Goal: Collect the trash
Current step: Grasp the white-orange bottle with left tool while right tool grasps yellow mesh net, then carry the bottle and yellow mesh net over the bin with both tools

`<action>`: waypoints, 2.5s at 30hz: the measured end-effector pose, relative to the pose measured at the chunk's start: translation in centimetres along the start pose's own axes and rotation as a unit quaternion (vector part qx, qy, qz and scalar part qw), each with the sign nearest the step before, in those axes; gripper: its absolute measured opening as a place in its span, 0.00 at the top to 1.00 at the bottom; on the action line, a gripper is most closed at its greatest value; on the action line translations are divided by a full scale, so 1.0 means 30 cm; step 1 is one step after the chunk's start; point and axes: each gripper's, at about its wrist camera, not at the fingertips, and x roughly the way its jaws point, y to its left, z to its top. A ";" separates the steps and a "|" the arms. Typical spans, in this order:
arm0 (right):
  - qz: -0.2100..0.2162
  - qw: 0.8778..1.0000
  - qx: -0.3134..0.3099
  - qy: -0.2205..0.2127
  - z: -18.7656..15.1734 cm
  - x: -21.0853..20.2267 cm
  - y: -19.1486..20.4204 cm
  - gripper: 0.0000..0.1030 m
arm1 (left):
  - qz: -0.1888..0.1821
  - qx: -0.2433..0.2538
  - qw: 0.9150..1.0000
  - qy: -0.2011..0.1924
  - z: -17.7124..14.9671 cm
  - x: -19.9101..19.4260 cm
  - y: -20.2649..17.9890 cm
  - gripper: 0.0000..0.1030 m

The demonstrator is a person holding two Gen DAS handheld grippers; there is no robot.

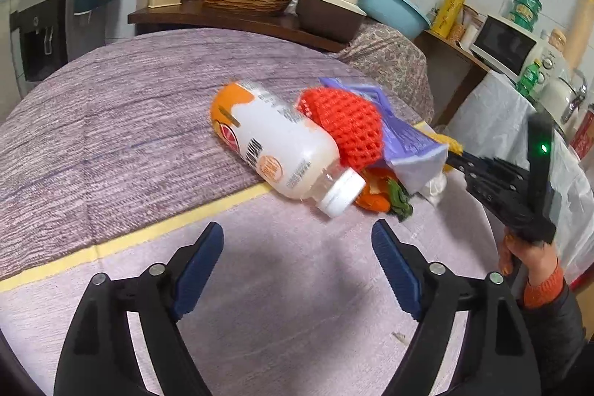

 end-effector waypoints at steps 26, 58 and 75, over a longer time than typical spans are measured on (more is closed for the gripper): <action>0.015 0.997 0.020 -0.070 -0.072 -0.235 -0.001 0.87 | 0.048 -0.203 0.975 0.080 0.255 0.259 0.094 0.22; 0.062 0.993 0.036 -0.089 -0.112 -0.350 0.060 0.87 | -0.059 -0.201 0.978 -0.003 0.090 -0.102 0.192 0.41; 0.101 0.986 0.092 -0.092 -0.188 -0.427 -0.014 0.87 | -0.113 -0.104 0.988 -0.018 0.071 -0.184 -0.055 0.41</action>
